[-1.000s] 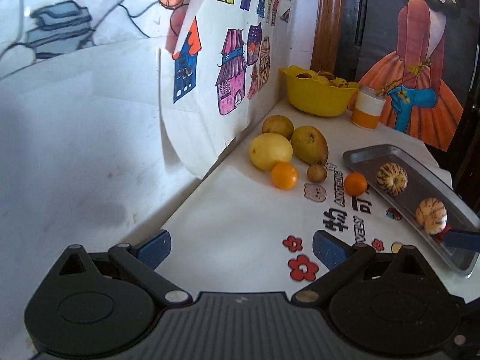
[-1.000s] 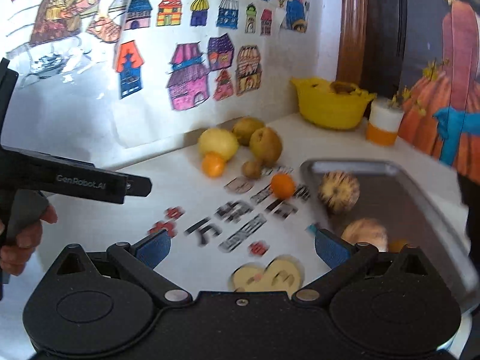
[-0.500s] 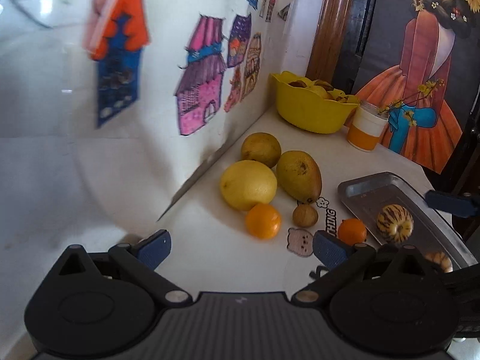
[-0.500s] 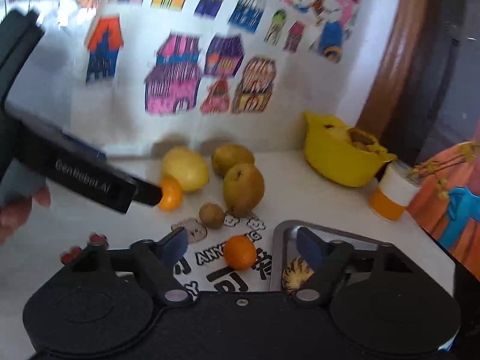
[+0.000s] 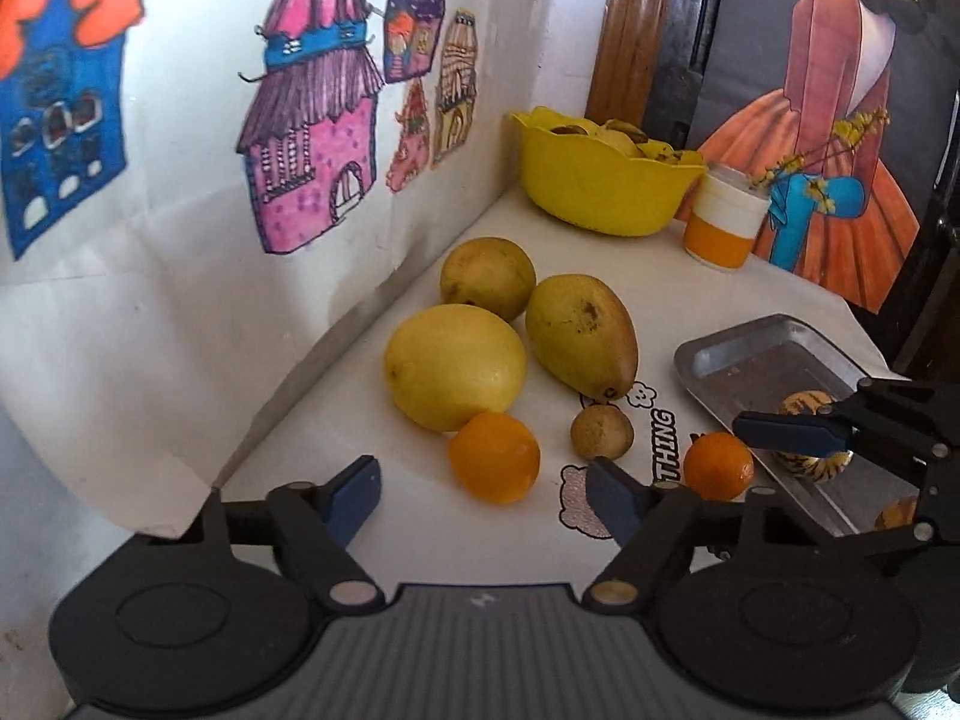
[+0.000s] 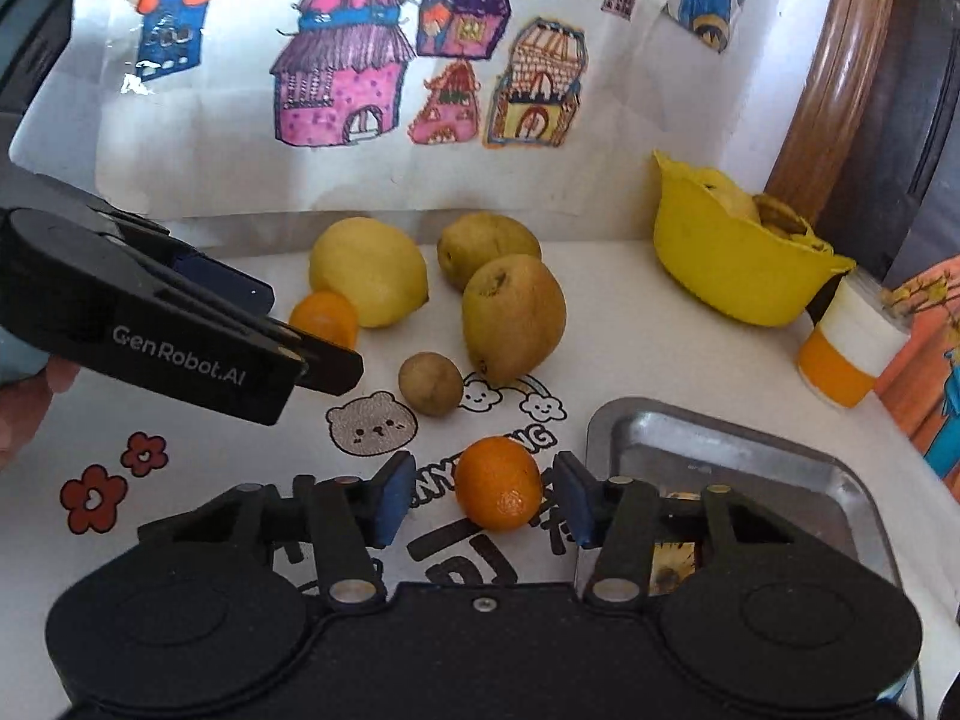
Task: Organize fruits
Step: 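Grasp an orange with the right tool while the left tool grasps another orange, then carry both oranges onto the tray and open the right tool while the left tool releases its orange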
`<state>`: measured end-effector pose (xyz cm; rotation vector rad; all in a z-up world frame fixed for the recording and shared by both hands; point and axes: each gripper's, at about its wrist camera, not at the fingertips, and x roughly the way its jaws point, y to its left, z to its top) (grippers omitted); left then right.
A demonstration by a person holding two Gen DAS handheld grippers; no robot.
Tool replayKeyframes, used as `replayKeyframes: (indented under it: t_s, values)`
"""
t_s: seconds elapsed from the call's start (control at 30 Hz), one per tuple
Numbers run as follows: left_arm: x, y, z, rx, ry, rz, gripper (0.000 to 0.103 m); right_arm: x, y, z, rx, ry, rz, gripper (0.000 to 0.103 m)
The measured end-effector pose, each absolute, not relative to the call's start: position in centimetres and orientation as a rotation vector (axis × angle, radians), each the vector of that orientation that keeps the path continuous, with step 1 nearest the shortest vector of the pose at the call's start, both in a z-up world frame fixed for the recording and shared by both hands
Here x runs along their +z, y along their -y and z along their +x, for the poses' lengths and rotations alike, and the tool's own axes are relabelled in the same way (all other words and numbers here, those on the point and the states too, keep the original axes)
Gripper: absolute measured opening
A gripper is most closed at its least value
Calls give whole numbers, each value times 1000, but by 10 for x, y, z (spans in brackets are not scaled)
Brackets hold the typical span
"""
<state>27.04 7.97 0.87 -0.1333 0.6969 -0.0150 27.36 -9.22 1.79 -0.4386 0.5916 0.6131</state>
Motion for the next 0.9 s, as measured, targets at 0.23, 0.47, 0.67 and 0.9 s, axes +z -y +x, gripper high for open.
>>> replayKeyframes:
  t_s: [0.23, 0.47, 0.67, 0.9]
  values:
    - [6, -77, 273, -26, -689, -119, 57, 17, 94, 276, 603, -598, -406, 36]
    - [6, -74, 270, -29, -686, -97, 37, 21, 99, 269, 608, -604, -380, 33]
    - [8, -70, 262, -63, -703, -108, 36, 26, 111, 251, 631, -603, -344, 33]
    - [13, -52, 243, -115, -727, -96, 36, 39, 142, 213, 617, -567, -277, 33]
